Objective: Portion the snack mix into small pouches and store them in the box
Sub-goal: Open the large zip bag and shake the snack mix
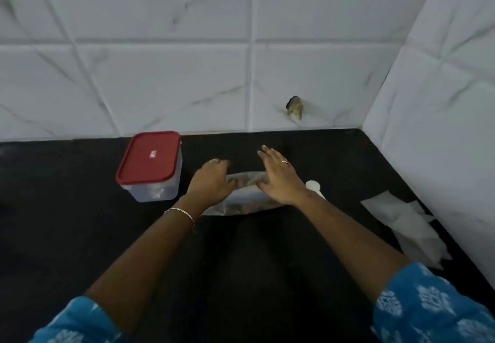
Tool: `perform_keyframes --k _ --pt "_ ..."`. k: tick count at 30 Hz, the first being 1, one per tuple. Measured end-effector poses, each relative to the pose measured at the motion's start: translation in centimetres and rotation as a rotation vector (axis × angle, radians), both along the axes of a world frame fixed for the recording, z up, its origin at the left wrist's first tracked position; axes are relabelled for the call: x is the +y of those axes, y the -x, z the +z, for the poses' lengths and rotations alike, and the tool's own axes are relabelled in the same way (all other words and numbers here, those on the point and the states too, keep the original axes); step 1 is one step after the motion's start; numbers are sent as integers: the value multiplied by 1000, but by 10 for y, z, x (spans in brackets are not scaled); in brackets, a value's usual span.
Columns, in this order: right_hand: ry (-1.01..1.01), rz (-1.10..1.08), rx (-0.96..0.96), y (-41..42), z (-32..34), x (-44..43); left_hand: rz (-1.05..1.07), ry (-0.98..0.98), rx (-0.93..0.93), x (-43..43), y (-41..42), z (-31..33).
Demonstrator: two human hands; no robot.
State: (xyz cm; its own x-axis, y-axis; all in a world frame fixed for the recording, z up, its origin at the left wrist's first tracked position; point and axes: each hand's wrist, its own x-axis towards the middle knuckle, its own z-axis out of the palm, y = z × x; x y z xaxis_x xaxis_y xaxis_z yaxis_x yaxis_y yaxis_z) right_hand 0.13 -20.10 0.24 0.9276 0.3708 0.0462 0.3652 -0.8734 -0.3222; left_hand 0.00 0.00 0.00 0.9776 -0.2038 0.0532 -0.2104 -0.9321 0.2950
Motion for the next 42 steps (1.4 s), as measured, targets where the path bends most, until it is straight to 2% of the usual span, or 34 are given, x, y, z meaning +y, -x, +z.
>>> perform_keyframes --k 5,9,13,21,24,27,33,39,42 --pt "112 38 126 2 -22 -15 -13 -53 141 -1 10 -26" --pt "169 79 105 5 -28 -17 -55 -12 166 -5 18 -35" --pt "180 121 131 8 -28 -19 -87 84 241 -4 23 -39" --pt "220 178 117 8 -24 -20 -114 6 317 -4 24 -31" --pt "139 156 147 11 -16 -20 -132 24 329 -4 24 -19" --pt "70 168 182 13 1 -18 -156 79 320 -5 20 -2" --pt "91 167 90 4 37 -15 -117 82 199 -4 6 37" --pt "-81 153 -53 -7 69 -15 -120 190 88 -1 0 74" --pt "-122 115 -61 -10 87 -15 -120 213 32 -1 -4 90"
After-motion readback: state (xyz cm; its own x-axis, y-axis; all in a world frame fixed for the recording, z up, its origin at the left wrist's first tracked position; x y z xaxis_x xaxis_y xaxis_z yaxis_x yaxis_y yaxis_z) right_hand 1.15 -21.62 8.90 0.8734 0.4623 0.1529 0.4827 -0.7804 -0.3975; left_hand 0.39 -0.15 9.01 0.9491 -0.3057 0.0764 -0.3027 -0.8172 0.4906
